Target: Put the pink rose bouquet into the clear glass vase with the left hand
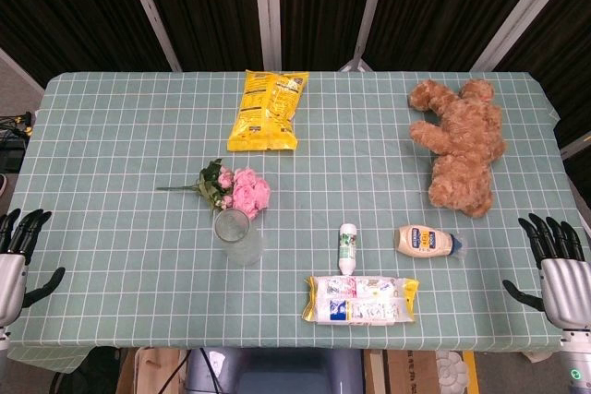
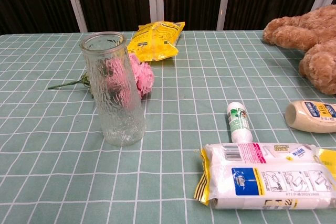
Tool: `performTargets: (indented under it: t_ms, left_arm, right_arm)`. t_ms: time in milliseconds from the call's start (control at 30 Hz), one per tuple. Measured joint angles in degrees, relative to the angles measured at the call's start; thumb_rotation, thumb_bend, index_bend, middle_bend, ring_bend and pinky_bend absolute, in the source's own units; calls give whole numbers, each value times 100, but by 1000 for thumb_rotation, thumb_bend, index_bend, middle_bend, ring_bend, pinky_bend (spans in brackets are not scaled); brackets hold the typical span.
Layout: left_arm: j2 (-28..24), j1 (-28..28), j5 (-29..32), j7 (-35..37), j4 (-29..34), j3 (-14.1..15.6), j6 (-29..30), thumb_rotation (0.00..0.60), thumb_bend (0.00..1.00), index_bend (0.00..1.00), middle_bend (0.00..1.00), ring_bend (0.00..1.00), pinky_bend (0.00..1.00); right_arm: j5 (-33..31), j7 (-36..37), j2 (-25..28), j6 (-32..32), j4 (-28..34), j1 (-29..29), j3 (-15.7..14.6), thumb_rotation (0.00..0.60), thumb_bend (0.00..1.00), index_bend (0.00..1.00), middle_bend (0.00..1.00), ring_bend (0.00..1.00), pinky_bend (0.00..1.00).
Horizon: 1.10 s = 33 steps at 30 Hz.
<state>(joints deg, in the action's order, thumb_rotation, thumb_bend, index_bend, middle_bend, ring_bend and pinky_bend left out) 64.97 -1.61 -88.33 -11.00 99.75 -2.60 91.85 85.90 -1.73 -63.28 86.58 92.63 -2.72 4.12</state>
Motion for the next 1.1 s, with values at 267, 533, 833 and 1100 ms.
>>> performTargets:
  t_ms: [267, 533, 833, 1100]
  left_arm:
    - [-19, 33, -17, 19, 25, -3, 57, 600, 335, 118, 88, 0, 0]
    - [12, 15, -18, -53, 4, 8, -9, 600, 334, 114, 86, 0, 0]
    - [29, -65, 84, -43, -30, -18, -191, 600, 274, 101, 84, 0, 0]
    - [-13, -296, 416, -107, 3, -177, -616, 600, 233, 97, 81, 0, 0]
  right_arm:
    - [13, 57, 39, 73, 24, 30, 10, 600, 170, 124, 105, 10, 0]
    - [-20, 67, 47, 93, 41, 41, 30, 600, 169, 123, 105, 11, 0]
    - [-39, 102, 80, 79, 81, 55, 23, 600, 169, 124, 105, 10, 0]
    - [-32, 264, 134, 105, 78, 82, 22, 600, 169, 123, 105, 11, 0]
